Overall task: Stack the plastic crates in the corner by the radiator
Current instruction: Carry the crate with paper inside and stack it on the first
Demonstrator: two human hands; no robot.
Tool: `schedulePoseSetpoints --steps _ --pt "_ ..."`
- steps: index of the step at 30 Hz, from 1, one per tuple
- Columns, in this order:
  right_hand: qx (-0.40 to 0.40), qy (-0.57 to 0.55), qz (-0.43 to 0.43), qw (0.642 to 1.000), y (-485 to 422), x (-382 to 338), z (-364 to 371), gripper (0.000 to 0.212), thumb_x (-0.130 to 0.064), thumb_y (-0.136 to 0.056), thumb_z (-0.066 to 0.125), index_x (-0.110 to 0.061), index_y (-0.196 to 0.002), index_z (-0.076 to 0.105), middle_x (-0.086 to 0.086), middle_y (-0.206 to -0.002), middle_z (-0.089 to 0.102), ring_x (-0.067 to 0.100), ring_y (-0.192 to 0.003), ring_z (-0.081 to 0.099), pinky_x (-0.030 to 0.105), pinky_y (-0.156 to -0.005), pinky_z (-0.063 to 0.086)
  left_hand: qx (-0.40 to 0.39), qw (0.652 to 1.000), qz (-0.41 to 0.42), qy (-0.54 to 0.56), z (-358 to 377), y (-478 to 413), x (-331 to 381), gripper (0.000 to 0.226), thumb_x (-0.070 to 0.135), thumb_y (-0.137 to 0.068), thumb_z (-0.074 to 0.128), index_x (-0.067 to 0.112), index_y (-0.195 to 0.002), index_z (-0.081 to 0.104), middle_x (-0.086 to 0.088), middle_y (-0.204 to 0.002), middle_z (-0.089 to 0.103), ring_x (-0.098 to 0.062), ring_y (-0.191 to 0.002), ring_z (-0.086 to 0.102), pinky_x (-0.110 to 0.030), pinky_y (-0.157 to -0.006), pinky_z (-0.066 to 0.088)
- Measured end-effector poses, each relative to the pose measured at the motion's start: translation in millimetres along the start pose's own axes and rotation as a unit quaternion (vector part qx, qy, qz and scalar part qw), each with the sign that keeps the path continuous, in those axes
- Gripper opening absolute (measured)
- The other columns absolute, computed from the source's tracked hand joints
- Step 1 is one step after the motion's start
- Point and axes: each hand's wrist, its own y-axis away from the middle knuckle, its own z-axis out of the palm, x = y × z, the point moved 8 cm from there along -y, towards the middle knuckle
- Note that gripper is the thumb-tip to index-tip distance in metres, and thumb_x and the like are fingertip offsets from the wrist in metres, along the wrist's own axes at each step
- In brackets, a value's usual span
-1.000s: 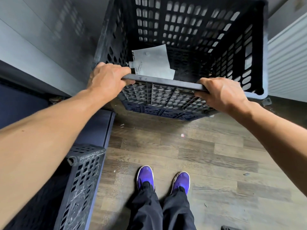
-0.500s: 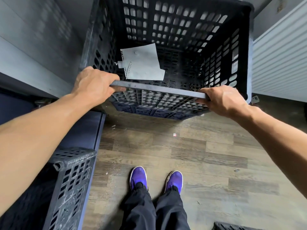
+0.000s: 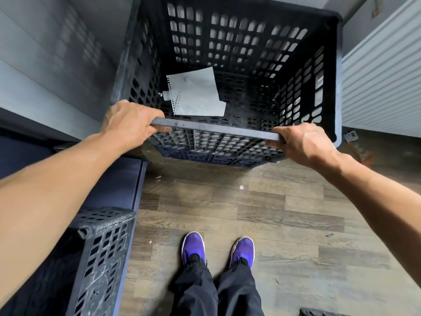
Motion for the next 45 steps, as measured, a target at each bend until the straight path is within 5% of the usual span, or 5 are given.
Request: schedulePoseSetpoints --steps 19,25,33,40,45 --pt "-0.056 0.015 0.098 0.993 -13.9 11.8 2.3 0.045 -0.074 -0.085 0.047 -0.032 -0.092 0.064 -0.007 -0.064 0.058 0.015 -0.058 0.058 0.033 -0.06 0.05 0.036 0.999 -0.025 -0.007 -0.7 -11.0 4.9 0.019 0.045 -0.087 0.069 0.027 -0.082 0.069 0.003 -0.072 0.059 -0.02 -0.07 0.05 -0.037 -0.08 0.04" --pt "-0.055 0.017 0.082 0.995 -15.6 11.4 -0.5 0.049 -0.076 -0.086 0.039 -0.03 -0.075 0.053 -0.008 -0.061 0.058 0.011 -0.051 0.055 0.028 -0.055 0.043 -0.077 0.996 -0.034 -0.036 6.3 -19.4 2.3 0.037 0.07 -0.084 0.051 0.036 -0.087 0.065 0.008 -0.077 0.063 -0.016 -0.073 0.054 -0.033 -0.08 0.038" --pt "-0.039 0.009 0.05 0.998 -14.3 10.7 -0.5 0.047 -0.076 -0.084 0.044 -0.031 -0.085 0.056 -0.008 -0.063 0.059 0.014 -0.054 0.056 0.027 -0.055 0.043 -0.071 0.996 -0.032 -0.043 1.6 -17.6 7.0 0.044 0.073 -0.082 0.047 0.035 -0.088 0.067 0.009 -0.073 0.056 -0.016 -0.068 0.051 -0.032 -0.078 0.032" --pt "-0.058 -0.005 0.073 0.996 -12.5 11.3 4.6 0.048 -0.076 -0.085 0.041 -0.031 -0.081 0.054 -0.009 -0.063 0.059 0.01 -0.053 0.058 0.026 -0.051 0.043 -0.083 0.995 -0.053 -0.027 0.2 -13.5 9.6 0.045 0.073 -0.081 0.048 0.04 -0.107 0.065 0.005 -0.092 0.061 -0.021 -0.089 0.057 -0.037 -0.088 0.039" --pt "0.057 -0.007 0.084 0.995 9.7 1.3 -4.2 0.034 -0.047 -0.093 0.056 -0.023 -0.117 0.056 0.002 -0.092 0.068 0.025 -0.082 0.064 0.038 -0.077 0.05 -0.034 0.997 -0.053 0.035 5.6 -1.7 35.3 0.052 0.032 -0.092 0.059 0.034 -0.141 0.042 -0.003 -0.132 0.053 -0.026 -0.122 0.043 -0.043 -0.102 0.026"
